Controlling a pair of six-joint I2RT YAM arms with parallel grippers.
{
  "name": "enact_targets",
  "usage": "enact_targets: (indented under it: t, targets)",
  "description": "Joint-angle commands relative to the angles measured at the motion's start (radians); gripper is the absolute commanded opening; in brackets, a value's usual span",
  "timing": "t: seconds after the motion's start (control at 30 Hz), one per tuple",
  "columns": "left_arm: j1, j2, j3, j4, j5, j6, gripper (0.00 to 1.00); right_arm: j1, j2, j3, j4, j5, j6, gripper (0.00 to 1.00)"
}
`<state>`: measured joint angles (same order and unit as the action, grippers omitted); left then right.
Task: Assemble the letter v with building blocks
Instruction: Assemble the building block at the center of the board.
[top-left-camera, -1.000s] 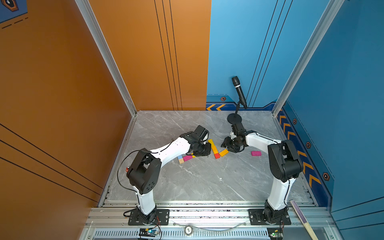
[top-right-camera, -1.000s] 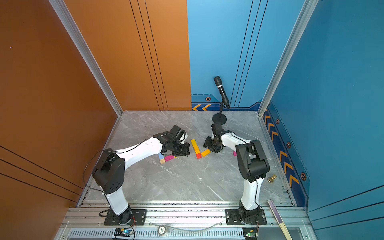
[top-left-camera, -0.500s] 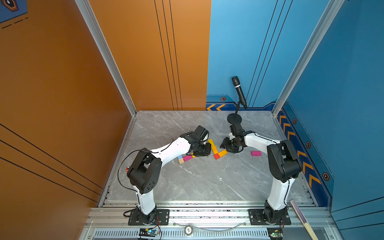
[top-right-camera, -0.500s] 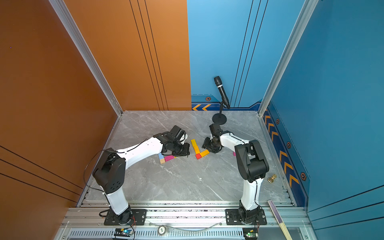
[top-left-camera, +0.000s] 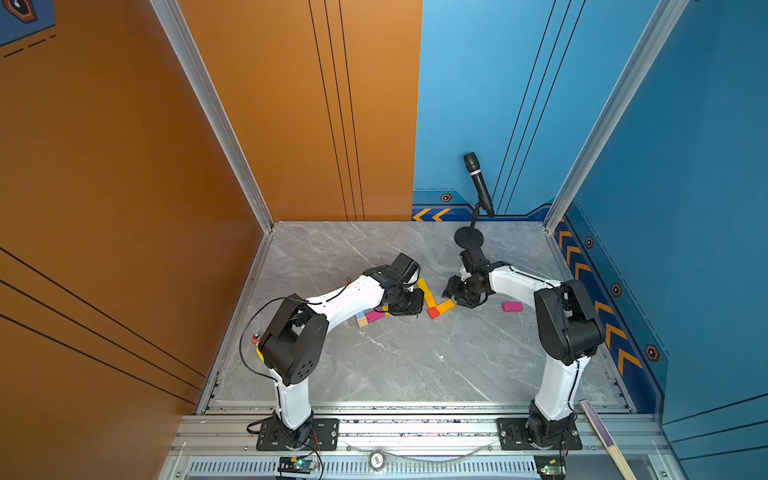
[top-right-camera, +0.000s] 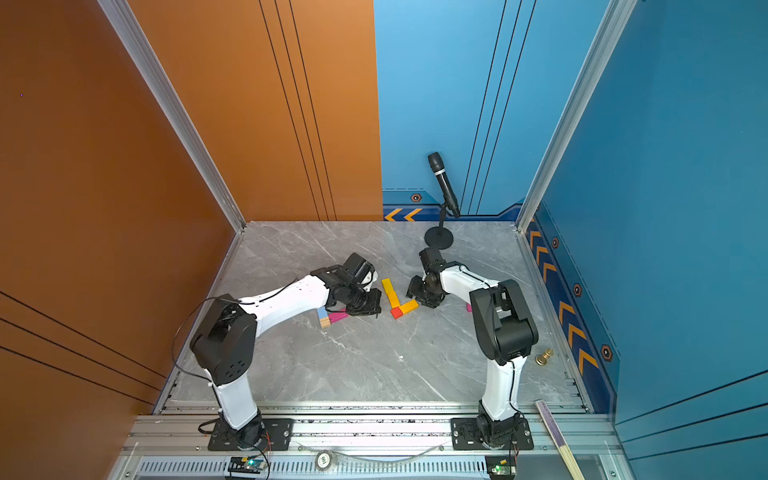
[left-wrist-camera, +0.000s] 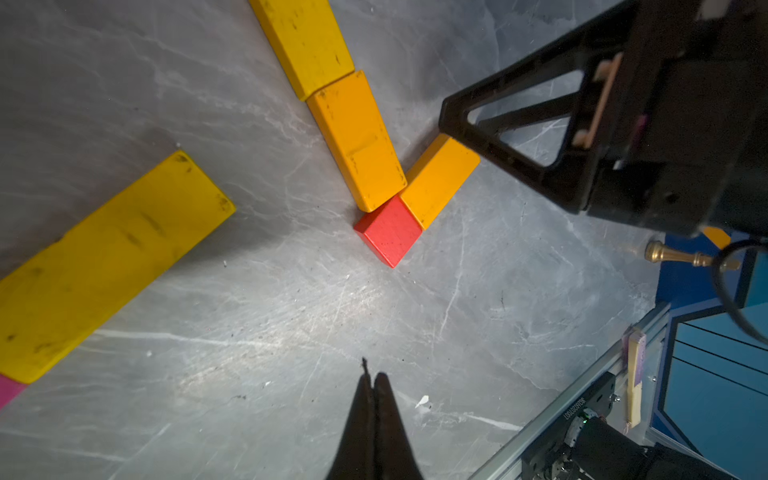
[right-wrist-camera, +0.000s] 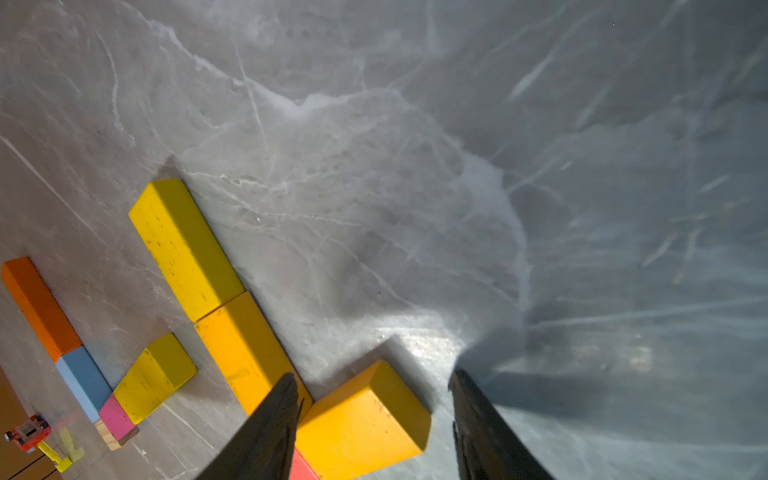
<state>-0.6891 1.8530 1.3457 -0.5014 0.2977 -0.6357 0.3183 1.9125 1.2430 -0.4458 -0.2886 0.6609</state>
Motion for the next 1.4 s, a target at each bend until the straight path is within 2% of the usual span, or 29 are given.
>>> enact_targets:
  t: [0.0, 0.17, 0.33, 0.57, 0.9, 1.37]
  targets:
    - [-0.022, 0.037, 0.032, -0.048, 0.024, 0.008, 0.00, -0.014, -0.038, 0.002, -0.034, 0.029, -0.006, 0.60]
    - [-0.043, 0.075, 0.052, -0.049, 0.005, -0.001, 0.00, -0.024, -0.059, -0.009, -0.028, 0.026, -0.006, 0.54]
    - [-0.058, 0.101, 0.060, -0.034, -0.071, -0.017, 0.00, -0.029, -0.077, -0.015, -0.021, 0.026, -0.004, 0.54]
    - [-0.066, 0.142, 0.056, 0.028, -0.111, -0.057, 0.00, -0.048, -0.115, -0.029, -0.019, 0.026, -0.009, 0.54]
    - [-0.070, 0.170, 0.053, 0.126, -0.113, -0.082, 0.00, -0.081, -0.172, -0.072, -0.008, 0.036, -0.006, 0.54]
    - [-0.075, 0.200, 0.051, 0.127, -0.108, -0.090, 0.00, -0.094, -0.191, -0.098, -0.001, 0.038, 0.000, 0.54]
